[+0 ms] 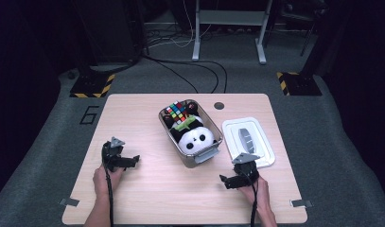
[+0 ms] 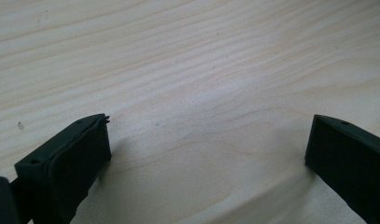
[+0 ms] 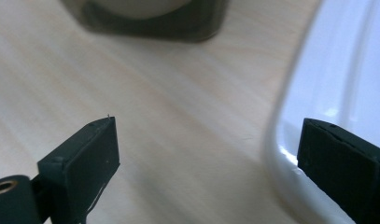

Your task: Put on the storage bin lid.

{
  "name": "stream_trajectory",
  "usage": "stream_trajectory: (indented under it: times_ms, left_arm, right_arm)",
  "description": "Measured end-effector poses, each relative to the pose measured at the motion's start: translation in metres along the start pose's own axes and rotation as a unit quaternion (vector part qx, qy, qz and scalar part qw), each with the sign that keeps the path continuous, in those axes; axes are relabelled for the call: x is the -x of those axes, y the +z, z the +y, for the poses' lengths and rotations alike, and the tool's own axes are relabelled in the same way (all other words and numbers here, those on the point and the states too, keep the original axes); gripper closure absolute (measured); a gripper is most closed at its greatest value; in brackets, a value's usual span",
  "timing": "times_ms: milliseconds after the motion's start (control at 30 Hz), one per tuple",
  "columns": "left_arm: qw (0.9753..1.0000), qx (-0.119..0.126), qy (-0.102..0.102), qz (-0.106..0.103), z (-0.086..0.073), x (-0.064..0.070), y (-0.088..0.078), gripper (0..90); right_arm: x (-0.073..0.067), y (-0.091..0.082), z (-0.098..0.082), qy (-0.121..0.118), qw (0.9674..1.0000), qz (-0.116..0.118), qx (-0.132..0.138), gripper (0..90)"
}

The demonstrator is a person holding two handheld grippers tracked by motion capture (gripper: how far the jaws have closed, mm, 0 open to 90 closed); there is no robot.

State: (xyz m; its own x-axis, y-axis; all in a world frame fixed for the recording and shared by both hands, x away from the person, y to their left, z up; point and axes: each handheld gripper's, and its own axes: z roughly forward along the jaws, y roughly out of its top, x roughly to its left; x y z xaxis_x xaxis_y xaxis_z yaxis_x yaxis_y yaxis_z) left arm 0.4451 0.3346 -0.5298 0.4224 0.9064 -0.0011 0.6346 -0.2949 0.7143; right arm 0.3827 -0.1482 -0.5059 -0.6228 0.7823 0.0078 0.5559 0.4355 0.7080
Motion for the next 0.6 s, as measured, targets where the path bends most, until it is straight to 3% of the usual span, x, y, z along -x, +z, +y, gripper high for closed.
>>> stream_trajectory:
  times_ms: [300, 433, 500, 600]
  left_arm:
    - [1.0000, -0.002, 0.000, -0.001, 0.000, 0.000, 0.000, 0.0]
    - [1.0000, -0.002, 0.000, 0.000, 0.001, 0.000, 0.000, 0.0]
    - [1.0000, 0.000, 0.000, 0.000, 0.001, 0.000, 0.001, 0.0]
    - [1.0000, 0.004, -0.001, 0.001, 0.000, 0.000, 0.001, 0.0]
  right_arm:
    - [0.041, -0.009, 0.022, 0.038, 0.9980, -0.049, 0.011, 0.0]
    - [0.062, -0.005, 0.033, 0.053, 0.9962, -0.069, 0.012, 0.0]
    - [0.073, 0.000, 0.039, 0.071, 0.9946, -0.075, 0.004, 0.0]
    - [0.082, 0.006, 0.045, 0.074, 0.9939, -0.082, -0.002, 0.0]
